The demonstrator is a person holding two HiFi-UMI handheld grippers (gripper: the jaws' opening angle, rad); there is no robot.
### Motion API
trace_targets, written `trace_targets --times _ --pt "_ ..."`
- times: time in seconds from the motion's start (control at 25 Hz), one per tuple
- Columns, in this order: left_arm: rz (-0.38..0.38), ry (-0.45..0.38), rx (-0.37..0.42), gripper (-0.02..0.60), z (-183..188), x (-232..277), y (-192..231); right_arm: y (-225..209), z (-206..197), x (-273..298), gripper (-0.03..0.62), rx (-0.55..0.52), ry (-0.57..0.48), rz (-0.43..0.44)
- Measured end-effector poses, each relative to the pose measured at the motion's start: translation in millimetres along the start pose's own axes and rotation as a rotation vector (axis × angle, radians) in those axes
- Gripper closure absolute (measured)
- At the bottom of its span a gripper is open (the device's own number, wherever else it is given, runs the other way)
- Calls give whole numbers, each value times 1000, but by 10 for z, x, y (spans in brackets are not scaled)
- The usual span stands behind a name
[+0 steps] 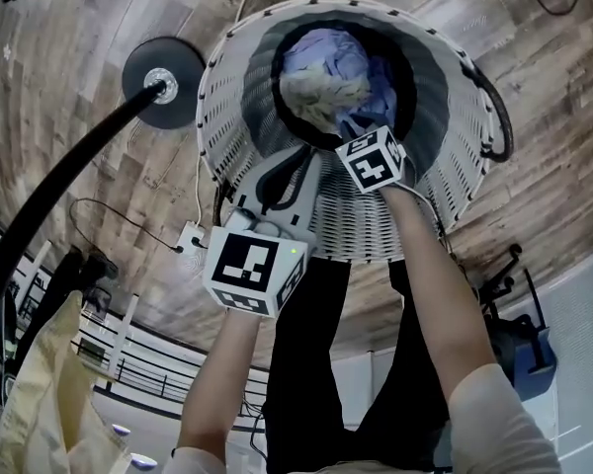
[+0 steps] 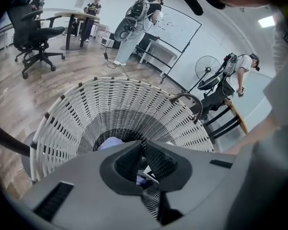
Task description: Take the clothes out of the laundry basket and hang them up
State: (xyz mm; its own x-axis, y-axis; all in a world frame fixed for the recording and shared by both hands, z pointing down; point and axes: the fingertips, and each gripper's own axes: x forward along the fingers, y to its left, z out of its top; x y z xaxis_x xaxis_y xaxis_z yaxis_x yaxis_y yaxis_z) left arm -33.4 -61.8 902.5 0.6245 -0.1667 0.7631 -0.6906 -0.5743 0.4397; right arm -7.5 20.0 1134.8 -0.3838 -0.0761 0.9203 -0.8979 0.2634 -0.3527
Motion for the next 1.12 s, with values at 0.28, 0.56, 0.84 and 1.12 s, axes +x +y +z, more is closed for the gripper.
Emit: trace_targets --times 0.28,0.56,0.84,1.12 --pt "-25 20 28 546 -78 -18 24 -24 -242 378 503 -18 58 1" --pt "-38 14 20 546 -40 8 33 -109 -418 576 470 -120 99 -31" --pt "-50 43 5 546 -92 19 20 -173 -492 701 465 -192 140 -41" --pt "-33 32 11 546 -83 -18 67 -132 -537 684 562 -200 163 -25"
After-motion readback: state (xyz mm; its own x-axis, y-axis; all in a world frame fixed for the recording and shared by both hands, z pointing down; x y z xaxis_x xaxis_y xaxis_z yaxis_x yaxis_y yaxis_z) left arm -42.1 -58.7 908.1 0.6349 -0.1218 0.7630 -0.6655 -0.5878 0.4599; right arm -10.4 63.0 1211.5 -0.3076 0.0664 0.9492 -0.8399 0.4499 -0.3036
